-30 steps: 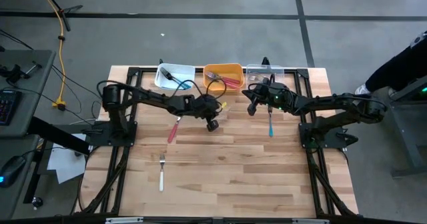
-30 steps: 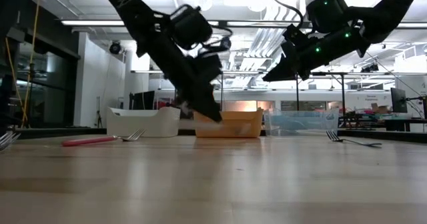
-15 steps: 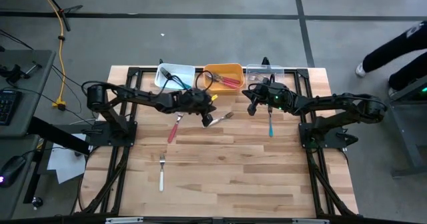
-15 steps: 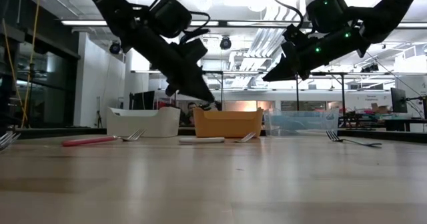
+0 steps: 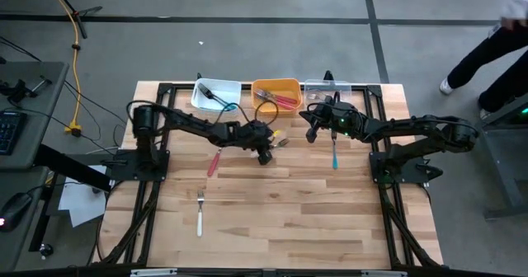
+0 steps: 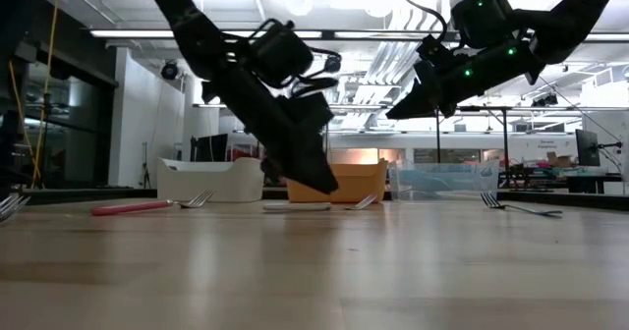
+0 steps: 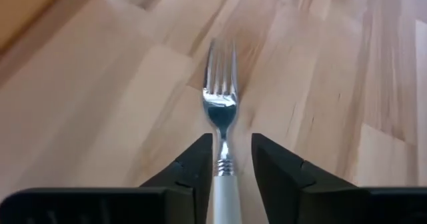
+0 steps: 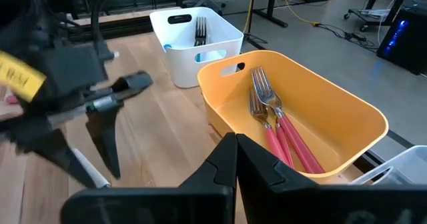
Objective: Sort silverware by color (type)
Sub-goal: Put the top white fork into the transparent bin
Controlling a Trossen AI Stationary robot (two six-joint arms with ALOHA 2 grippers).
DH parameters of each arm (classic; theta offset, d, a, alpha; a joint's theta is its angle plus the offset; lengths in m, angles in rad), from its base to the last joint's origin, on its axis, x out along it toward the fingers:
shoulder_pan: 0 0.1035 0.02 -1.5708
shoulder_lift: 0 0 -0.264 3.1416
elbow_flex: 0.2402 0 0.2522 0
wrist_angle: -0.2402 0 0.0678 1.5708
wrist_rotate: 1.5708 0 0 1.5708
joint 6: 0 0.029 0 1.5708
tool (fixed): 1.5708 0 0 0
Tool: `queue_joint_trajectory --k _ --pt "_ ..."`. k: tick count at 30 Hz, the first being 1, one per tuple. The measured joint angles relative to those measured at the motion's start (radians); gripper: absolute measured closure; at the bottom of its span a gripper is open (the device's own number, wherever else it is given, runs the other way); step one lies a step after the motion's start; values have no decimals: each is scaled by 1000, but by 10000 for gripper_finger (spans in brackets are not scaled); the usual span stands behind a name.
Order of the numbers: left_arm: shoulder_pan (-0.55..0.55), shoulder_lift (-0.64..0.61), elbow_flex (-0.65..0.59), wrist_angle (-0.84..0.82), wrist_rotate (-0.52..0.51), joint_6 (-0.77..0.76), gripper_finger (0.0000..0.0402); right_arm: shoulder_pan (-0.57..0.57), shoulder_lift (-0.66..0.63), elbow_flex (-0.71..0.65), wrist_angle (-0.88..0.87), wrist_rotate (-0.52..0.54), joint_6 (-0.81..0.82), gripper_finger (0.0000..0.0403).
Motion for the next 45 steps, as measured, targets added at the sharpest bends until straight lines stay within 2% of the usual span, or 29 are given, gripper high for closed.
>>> queue_joint_trajectory --k 4,9,16,19,25,31,45 --pt "-9 46 63 -58 7 25 301 0 0 0 0 0 -1 403" --pt "-12 95 137 -180 -34 75 301 0 0 0 -5 0 -2 403" --pt "-12 119 155 -176 -40 96 306 0 0 0 -7 0 -2 403" --pt "-12 119 155 -177 -46 98 325 0 0 0 -7 0 -2 403" --pt "-6 119 157 -209 -11 107 389 0 0 0 -7 0 -2 403" --pt "-6 90 151 -235 17 86 396 0 0 0 -11 -1 -1 403" --pt "13 -13 146 -210 14 68 400 0 0 0 -77 -120 23 402"
